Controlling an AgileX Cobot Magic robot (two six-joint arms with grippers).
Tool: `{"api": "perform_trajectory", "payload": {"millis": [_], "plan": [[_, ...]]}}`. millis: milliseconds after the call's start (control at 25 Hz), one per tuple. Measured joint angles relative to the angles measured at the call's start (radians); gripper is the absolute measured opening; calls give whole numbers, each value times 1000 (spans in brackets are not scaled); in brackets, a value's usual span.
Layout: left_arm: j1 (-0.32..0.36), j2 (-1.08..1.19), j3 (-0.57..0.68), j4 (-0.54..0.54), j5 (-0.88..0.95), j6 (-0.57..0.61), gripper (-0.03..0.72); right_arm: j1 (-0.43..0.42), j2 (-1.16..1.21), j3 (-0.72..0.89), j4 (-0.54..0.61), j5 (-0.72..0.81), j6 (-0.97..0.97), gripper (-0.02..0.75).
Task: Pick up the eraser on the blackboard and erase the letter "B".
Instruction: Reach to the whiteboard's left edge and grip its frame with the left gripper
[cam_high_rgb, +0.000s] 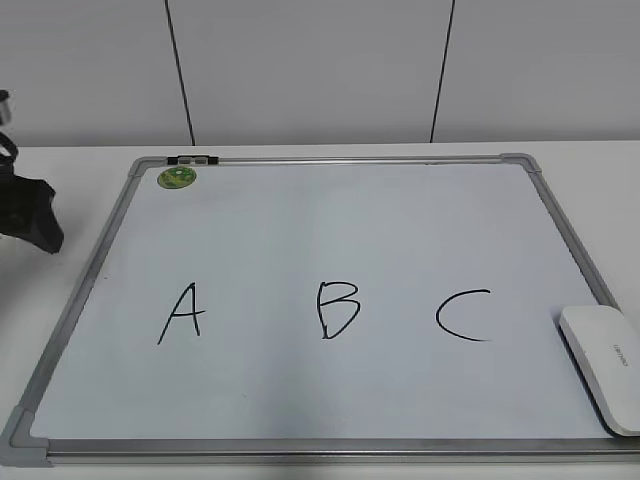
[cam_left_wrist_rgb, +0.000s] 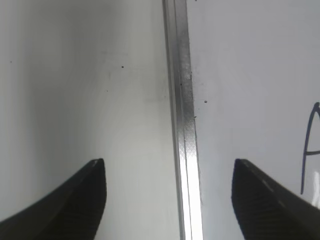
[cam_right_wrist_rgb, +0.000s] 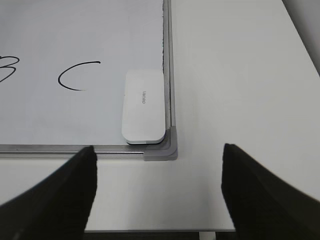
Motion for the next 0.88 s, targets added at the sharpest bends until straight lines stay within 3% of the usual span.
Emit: {"api": "perform_trajectory", "payload": {"millis": [880], "plan": [[-4,344,-241,-45,30,0,461,0,0,0,0,0,0,574]]}}
